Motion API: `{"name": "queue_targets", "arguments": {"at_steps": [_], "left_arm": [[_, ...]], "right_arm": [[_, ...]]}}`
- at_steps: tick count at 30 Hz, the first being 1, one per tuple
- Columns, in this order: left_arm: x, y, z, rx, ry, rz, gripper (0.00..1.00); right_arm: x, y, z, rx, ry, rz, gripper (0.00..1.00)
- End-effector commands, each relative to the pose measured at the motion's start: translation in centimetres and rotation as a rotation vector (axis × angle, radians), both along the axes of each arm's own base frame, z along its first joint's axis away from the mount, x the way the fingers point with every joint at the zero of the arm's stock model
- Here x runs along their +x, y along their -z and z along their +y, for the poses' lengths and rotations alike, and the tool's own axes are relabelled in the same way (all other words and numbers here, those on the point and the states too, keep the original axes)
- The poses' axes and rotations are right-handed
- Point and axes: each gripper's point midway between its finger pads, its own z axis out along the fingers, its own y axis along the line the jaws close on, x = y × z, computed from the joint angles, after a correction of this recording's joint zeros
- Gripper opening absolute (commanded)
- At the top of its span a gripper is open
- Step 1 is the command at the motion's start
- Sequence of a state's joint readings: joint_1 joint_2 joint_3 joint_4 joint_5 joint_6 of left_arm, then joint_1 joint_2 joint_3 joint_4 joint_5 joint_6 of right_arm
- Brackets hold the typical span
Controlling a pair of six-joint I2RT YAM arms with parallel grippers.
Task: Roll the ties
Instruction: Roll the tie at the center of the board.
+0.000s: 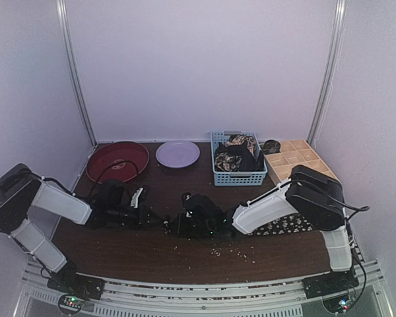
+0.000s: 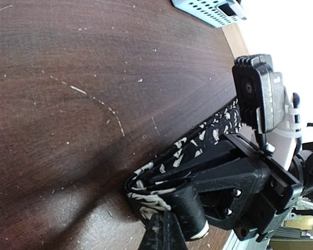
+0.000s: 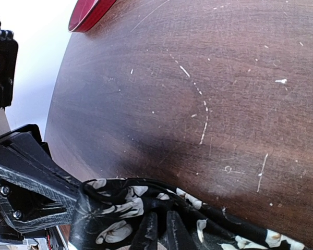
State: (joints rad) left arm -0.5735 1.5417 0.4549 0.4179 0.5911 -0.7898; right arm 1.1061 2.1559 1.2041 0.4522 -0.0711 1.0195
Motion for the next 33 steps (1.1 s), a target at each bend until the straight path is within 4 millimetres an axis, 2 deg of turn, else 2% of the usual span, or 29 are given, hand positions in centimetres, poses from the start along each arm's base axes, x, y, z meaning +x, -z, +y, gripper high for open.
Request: {"name": "queue_targets", "arguments": {"at_steps": [1,7,15,19,24,28,33], "left_arm": [[0.5,-0.7,-0.9,-0.014,0.022,-0.041,0.0],[0.5,-0.5,-1.2,-0.013,0.028,-0.036,0.0],[0.7,-0.7,-1.7,-0.011,0.034,-0.04,0.0],[0.7,-0.6,-2.2,-0.01,0.042,-0.035,0.0],[0.6,-0.6,-3.0,-0.01,0.056,-0.037,0.0],[0.4,-0.2,-3.8,0.0,0.07,-0.032,0.0],[0.4,0.3,-4.2,0.001,0.072,-0.027,0.0]], "right_arm": [[0.4,-0.4,-0.9,-0.01,0.019,-0.016,0.07],[0.7,-1.2,-1.6,-0.005,0.035,-0.042,0.07],[1.2,-1.6,-3.2,-0.02,0.075,-0.06,0.14],[1.3,-1.7,-3.7,-0.018,0.078,-0.059,0.12],[2.0,-1.9,-5.8,-0.059,0.135,-0.089,0.12],[2.2,-2.9,-6.9,-0.061,0.165,-0.117,0.17],[1.5,-3.6,-6.1,-0.037,0.13,-0.116,0.26]]}}
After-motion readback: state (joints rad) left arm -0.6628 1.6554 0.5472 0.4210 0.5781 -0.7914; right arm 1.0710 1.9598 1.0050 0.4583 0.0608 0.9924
